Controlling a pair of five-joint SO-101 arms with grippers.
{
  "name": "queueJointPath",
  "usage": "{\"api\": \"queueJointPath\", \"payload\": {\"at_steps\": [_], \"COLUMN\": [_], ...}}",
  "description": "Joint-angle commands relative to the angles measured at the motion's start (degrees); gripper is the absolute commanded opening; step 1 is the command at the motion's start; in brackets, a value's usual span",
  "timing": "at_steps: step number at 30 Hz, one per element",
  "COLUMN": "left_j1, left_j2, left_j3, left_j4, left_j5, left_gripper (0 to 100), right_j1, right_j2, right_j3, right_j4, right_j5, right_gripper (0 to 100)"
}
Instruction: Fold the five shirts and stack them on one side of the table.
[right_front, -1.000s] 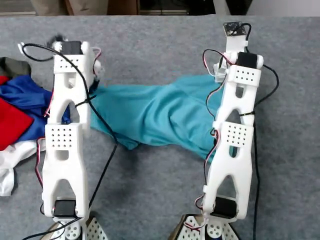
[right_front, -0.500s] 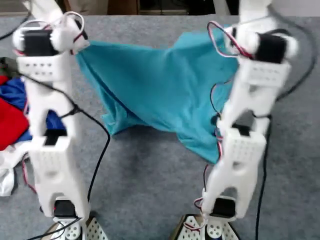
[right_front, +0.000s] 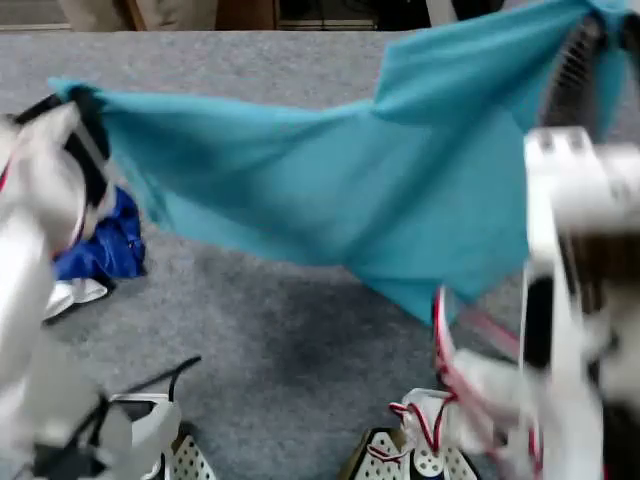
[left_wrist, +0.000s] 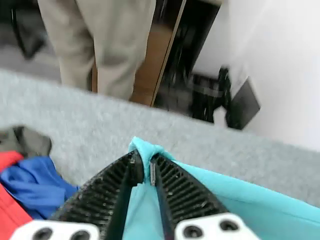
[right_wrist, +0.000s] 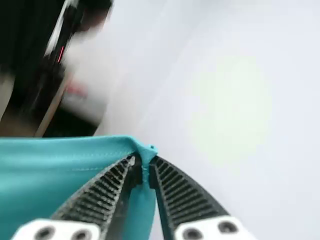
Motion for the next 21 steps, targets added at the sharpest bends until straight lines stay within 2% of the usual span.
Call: {"api": "queueJointPath", "payload": {"at_steps": [1, 5, 10, 17, 19, 21], "left_j1": [-0.35, -1.41, -4.4, -4.4, -4.48, -4.92], "left_j2": [-6.99, -12.88, -17.98, -19.74, -19.74, -19.74], "left_j3": [0.88, 0.88, 4.75, 25.14, 33.23, 42.73], "left_j4": [0.53, 0.53, 0.53, 0.18, -2.99, -10.9], "left_j5": [-1.05, 3.78, 4.57, 4.22, 4.22, 4.31], "left_gripper": [2, 2, 2, 2, 2, 2], "right_j1": [-0.22, -0.22, -0.22, -0.66, -0.75, -2.42], "right_j2": [-4.53, -10.42, -19.21, -22.64, -22.55, -22.55], "right_j3": [1.01, 6.2, 17.45, 38.2, 44.44, 52.09], "right_j4": [-5.36, -8.79, -10.81, -15.21, -17.85, -22.15], "right_j5": [0.53, 0.53, 0.44, 0.35, 0.09, 0.09], "right_gripper": [0.5, 0.5, 0.5, 0.5, 0.5, 0.5]}}
